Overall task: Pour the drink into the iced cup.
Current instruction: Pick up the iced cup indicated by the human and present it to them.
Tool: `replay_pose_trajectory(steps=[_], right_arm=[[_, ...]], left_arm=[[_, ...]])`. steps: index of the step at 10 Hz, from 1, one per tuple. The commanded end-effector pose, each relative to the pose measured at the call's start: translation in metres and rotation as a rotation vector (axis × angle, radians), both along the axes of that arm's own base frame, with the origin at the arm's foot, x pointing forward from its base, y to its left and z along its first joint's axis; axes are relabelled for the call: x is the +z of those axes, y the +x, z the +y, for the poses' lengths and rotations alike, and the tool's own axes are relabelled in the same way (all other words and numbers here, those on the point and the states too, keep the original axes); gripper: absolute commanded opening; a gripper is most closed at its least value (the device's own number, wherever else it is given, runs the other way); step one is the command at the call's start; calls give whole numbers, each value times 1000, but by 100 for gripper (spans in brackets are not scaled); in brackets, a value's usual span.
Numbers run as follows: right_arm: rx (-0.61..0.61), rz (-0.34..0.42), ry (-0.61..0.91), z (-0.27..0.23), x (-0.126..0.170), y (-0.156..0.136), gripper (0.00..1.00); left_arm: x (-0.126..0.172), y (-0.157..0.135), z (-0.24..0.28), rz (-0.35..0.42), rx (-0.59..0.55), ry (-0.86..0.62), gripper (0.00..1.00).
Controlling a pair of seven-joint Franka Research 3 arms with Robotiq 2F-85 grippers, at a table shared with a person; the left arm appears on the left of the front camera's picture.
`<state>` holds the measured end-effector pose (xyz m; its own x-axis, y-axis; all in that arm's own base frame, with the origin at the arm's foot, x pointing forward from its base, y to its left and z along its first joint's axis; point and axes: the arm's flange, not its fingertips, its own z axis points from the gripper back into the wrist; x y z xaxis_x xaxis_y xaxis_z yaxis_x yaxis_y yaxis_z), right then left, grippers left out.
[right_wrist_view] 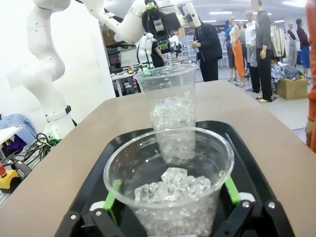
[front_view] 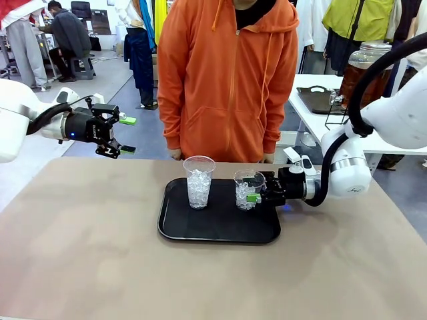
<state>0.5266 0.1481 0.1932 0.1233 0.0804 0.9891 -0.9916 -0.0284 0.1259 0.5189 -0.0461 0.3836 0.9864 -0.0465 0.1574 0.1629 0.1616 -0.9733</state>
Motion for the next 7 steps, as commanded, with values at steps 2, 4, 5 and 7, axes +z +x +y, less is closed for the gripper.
replay_pose_trajectory(steps=[2, 4, 5, 7], right_arm=[[-19, 30, -30, 9, 3, 7, 100], [10, 49, -6, 6, 5, 3, 80], [6, 31, -14, 5, 6, 2, 80], [11, 33, -17, 3, 10, 0, 80]], left_arm=[[2, 0, 0, 3, 4, -8, 100], [2, 0, 0, 3, 4, -8, 100], [2, 0, 0, 3, 4, -8, 100], [2, 0, 0, 3, 4, -8, 100]])
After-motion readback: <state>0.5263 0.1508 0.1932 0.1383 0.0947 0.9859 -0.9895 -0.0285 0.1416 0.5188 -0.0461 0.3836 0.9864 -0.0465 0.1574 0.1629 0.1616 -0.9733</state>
